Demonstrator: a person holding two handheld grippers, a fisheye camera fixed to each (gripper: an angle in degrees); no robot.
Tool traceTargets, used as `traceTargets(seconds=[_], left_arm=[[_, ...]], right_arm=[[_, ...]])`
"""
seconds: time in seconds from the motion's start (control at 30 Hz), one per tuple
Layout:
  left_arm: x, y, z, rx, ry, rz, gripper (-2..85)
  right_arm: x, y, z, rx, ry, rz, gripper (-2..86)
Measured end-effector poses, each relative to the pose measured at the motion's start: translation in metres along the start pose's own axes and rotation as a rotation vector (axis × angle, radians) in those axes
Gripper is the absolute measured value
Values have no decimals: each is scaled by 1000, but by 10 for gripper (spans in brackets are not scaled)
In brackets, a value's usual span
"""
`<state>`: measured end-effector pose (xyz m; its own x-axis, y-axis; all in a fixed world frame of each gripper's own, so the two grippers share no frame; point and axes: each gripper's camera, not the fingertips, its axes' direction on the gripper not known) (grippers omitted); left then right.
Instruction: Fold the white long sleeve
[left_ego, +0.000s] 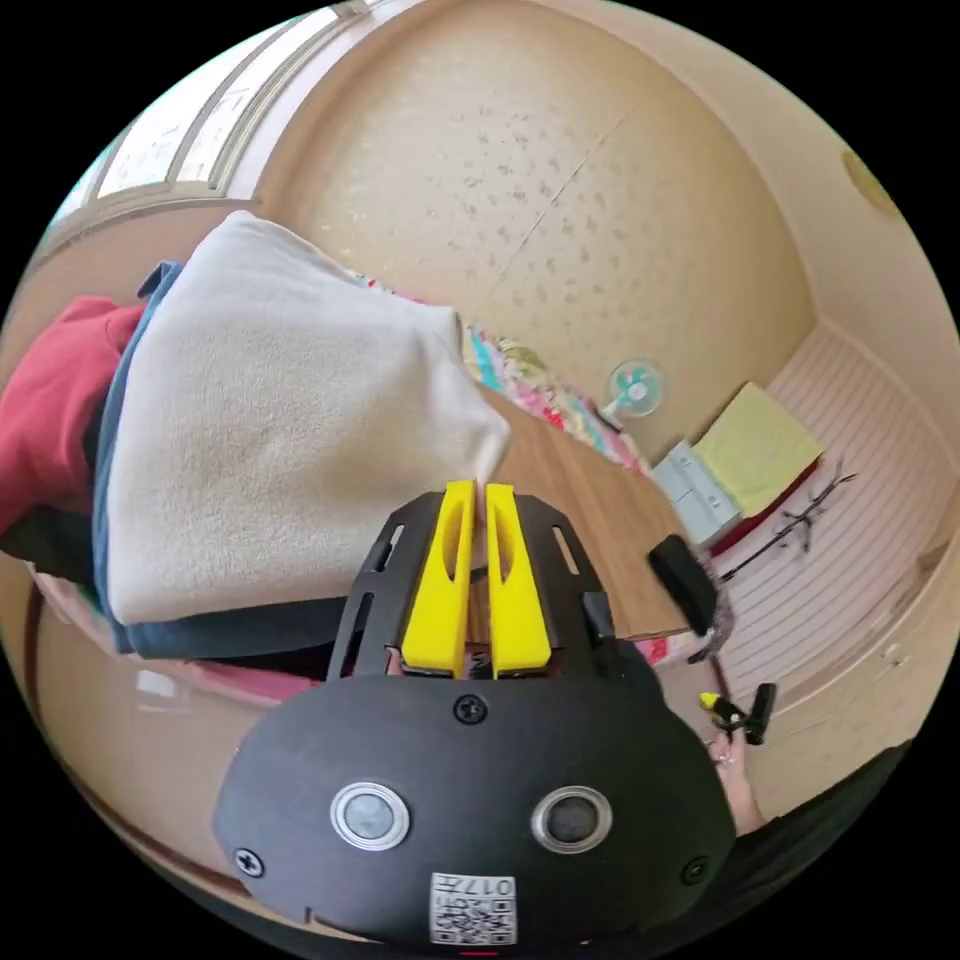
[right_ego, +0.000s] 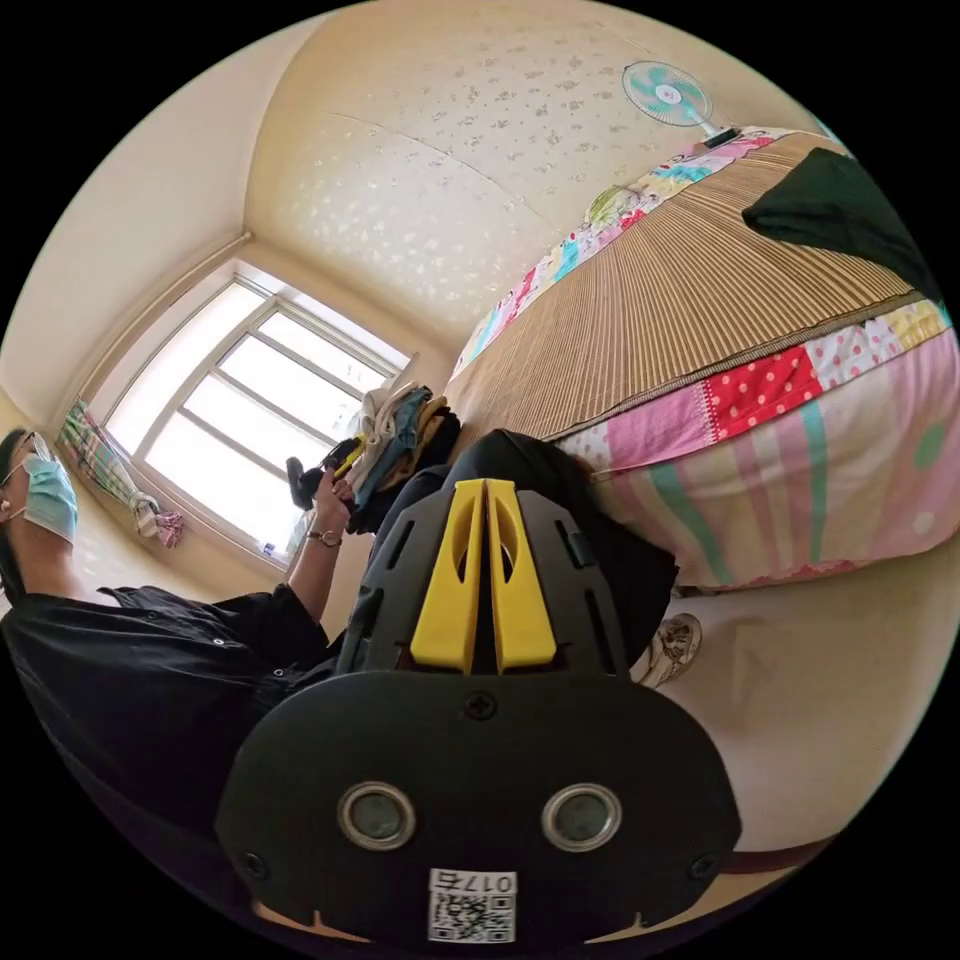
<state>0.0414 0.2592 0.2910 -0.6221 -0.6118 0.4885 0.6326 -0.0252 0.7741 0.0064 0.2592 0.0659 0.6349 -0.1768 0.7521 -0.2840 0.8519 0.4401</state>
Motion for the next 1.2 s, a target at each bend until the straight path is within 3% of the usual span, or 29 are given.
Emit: traceTargets(seconds=[0.13,0.33,0.47,0.57,0.67,0.8,1.0,1.2], left_arm=[[71,-29,-36,31,197,78,-6],[257,0,-143,43,660,493,-8],[319,95,-186,-233,815,768,0],[326,170,-191,-512,764,850,10],[294,198,-191,-557,698,697,11],[224,192,-182,-475,739,384,24],[234,193,-108,-586,486,328,65],[285,224,3,-740,517,302,108]], right_arm=[[15,11,-16,-65,-13,24,3],[36,21,-69,66,-48,51,5],[46,21,-84,109,-98,41,8],[56,16,-81,59,-101,53,18],[61,10,-69,8,-107,46,39],[68,3,-35,-65,-178,47,77],[51,-5,1,-130,-289,-9,58],[-37,-4,13,-181,-433,-358,31]])
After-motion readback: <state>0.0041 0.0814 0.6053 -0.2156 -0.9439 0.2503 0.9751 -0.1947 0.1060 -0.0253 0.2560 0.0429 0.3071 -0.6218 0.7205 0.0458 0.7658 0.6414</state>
